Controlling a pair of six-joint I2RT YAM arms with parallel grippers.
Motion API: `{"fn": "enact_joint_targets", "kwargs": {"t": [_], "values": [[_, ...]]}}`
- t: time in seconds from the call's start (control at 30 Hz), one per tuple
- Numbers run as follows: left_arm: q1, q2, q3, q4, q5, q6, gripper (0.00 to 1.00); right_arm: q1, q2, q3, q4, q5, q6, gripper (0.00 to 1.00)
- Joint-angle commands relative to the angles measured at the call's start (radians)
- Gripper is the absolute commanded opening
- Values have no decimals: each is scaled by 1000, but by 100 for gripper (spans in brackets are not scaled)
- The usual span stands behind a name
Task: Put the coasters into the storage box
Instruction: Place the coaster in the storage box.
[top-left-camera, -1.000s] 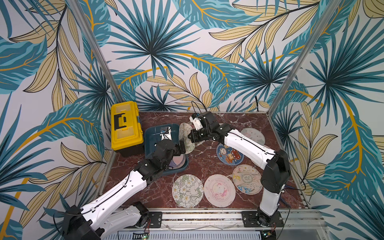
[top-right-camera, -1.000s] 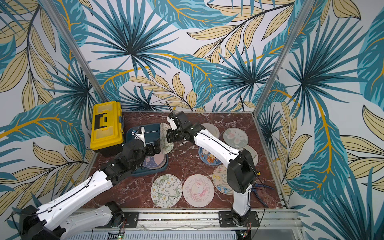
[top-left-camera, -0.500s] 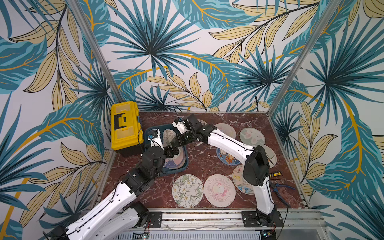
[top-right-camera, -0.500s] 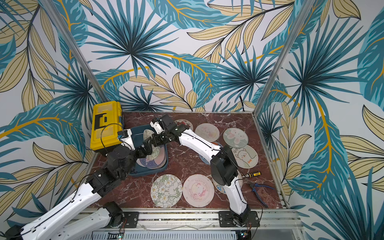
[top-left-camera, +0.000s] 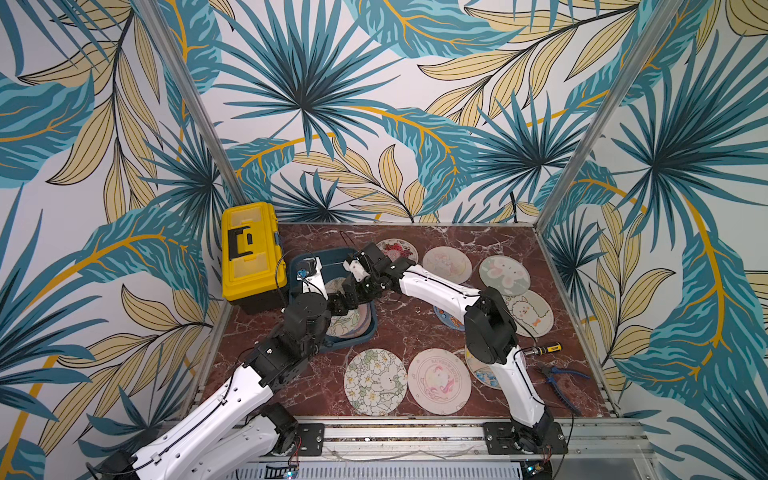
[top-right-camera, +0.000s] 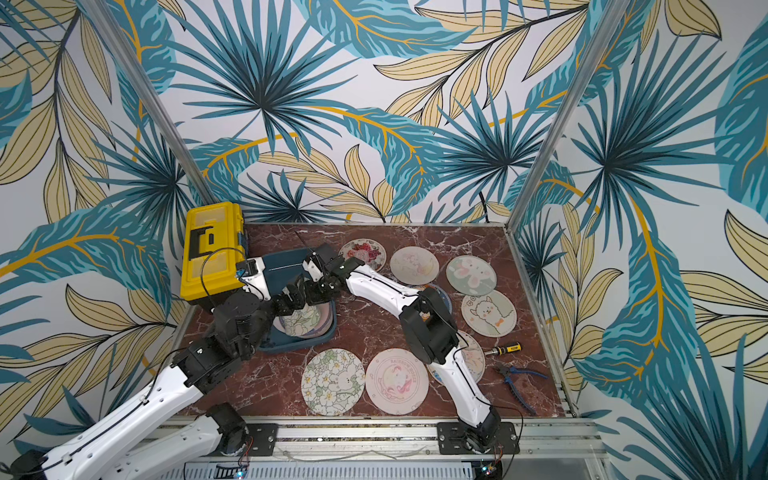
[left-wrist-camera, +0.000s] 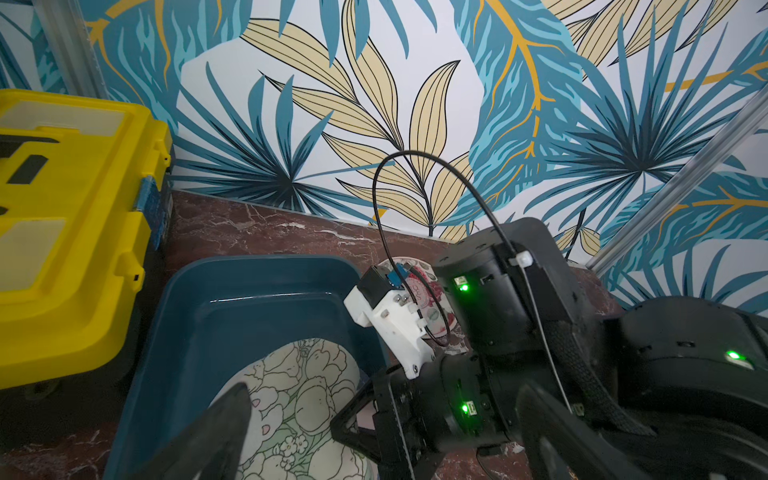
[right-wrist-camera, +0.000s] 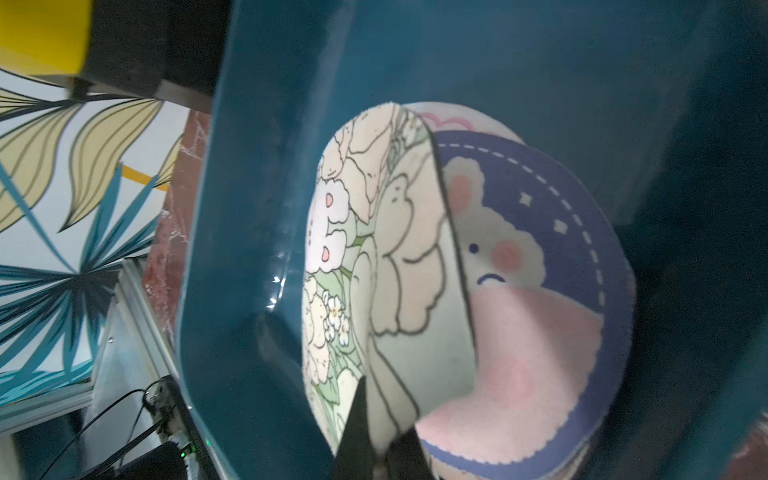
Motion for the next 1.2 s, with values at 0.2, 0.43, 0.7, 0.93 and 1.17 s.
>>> {"fn": "enact_joint_targets", "kwargs": {"t": [0.2,0.43,0.7,0.93,1.17], "values": [[3,30,-30,21,8,7,100,2,25,22,-62,134,0,8],[3,50,-28,21,13,2,100,3,15,21,-53,117,3,31],[3,54,-26,21,26,4,100,2,-52,-19,-37,169,-6,46],[4,60,-19,20,47,9,99,1,-120,-76,-15,208,-12,50],[3,87,1,20,124,33,100,-5,-194,-148,3,267,-16,52]]}}
